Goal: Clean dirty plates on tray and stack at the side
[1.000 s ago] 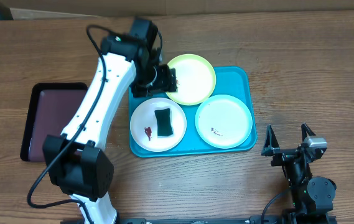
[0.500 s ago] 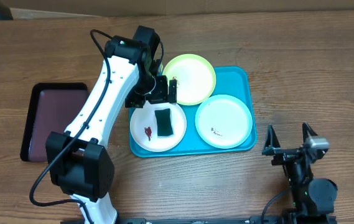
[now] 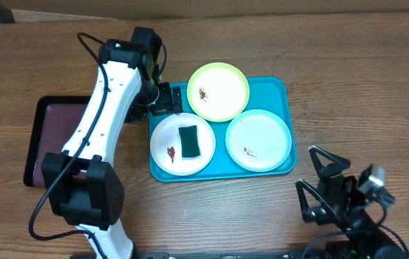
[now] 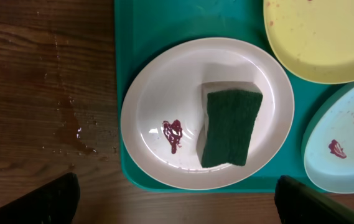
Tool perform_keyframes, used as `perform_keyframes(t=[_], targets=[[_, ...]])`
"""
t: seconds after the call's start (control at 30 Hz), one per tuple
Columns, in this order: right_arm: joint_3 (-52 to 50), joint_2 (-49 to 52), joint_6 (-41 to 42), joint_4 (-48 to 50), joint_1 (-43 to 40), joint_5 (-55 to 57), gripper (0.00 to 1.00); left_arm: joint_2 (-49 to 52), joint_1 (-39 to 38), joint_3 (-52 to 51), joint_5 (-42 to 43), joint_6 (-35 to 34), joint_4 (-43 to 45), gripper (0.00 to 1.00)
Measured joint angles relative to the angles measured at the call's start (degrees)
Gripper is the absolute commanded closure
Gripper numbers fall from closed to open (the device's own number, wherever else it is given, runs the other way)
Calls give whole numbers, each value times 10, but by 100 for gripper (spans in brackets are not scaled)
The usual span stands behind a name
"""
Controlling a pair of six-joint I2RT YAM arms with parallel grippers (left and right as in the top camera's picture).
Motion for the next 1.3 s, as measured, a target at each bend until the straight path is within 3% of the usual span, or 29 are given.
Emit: perform_keyframes(t=[0.1, 0.23, 0.4, 0.67, 0.83, 0.87, 0.97, 1.0, 1.17, 1.3], targets=[[75, 7, -7, -73, 0, -3, 0, 0, -1, -7, -2, 0, 0, 0], [276, 80, -110, -346, 0, -4, 0, 0, -1, -13, -2, 0, -1, 0], [533, 293, -280, -665, 0, 30, 0, 0, -1, -14, -4, 0, 2, 0], [818, 705, -386, -950, 10, 63, 0, 0, -1, -17, -4, 0, 18, 0], [866, 864, -382, -877, 47, -5, 0, 0, -1, -17, -4, 0, 19, 0], [867, 888, -377, -856, 54, -27, 5, 0, -1, -17, -4, 0, 19, 0], [867, 946, -379, -803, 73, -80, 46, 0, -1, -17, -4, 0, 19, 0], [868, 962, -378, -798, 79, -84, 51, 0, -1, -17, -4, 0, 19, 0], [868, 1029, -360, -815, 136, 9, 45, 0, -1, -17, -4, 0, 19, 0], [868, 1065, -349, -830, 193, 106, 48, 0, -1, -17, -4, 0, 22, 0]])
